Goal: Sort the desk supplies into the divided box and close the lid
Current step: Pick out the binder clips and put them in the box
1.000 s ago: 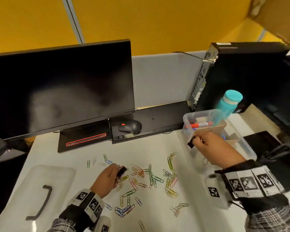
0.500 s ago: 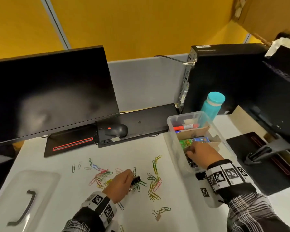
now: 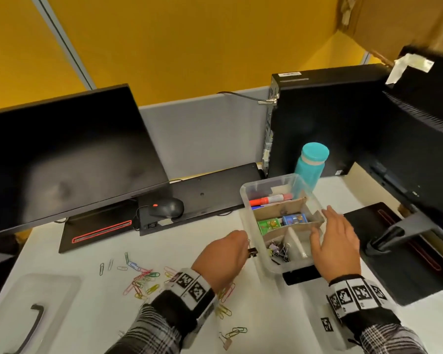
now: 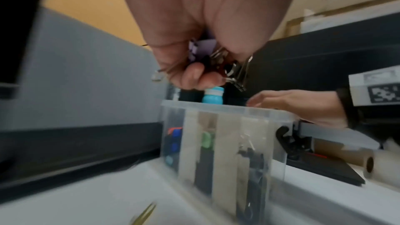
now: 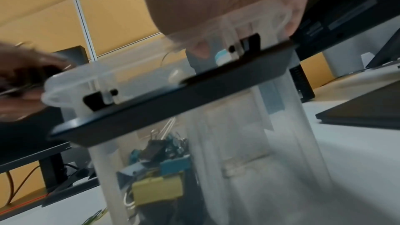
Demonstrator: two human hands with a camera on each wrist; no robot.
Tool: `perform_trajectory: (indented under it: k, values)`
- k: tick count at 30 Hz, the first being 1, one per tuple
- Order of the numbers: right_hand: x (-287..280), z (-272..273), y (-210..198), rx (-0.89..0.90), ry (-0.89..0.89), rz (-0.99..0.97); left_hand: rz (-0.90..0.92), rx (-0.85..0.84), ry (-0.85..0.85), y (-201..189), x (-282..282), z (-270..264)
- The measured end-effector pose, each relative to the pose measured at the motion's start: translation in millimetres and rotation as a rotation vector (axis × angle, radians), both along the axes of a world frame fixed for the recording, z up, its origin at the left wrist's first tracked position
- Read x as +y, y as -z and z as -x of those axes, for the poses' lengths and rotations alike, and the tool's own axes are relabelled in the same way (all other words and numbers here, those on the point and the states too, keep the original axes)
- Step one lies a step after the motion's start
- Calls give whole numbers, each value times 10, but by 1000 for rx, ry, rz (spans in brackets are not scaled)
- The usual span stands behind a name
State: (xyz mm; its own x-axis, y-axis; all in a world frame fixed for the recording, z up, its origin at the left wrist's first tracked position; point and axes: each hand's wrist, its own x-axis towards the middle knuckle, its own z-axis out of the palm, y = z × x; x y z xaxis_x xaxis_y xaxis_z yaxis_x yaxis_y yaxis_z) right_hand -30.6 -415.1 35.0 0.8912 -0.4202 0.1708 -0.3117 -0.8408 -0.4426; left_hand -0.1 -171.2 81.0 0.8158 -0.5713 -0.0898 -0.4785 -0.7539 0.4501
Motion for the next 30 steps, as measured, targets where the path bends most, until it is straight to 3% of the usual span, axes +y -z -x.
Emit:
perform_trajectory:
  k: [3,6,9,15,19,25,27,30]
  values:
    - [6,-5,34,-38,-16,8,-63,-157,173,-117,-517,-80]
    - [9,-3,21,-36,-17,6,-153,-212,284,-68,-849,-132]
    - [17,13,19,-21,-27,11,-300,-183,257,41,-987,-185]
    - [-2,12,54,-38,-34,3,-183,-20,171,111,-1024,-218]
    - [-12,12,56,-64,-32,-18,79,103,129,98,-859,-291]
    - [19,55,-54,-35,-59,-22,426,26,-107,-95,-277,-252]
    - [123,113,-150,-155,-207,-14,435,34,-219,22,97,-215]
    - [498,253,-294,-260,-590,-62,324,83,-353,306,733,-56]
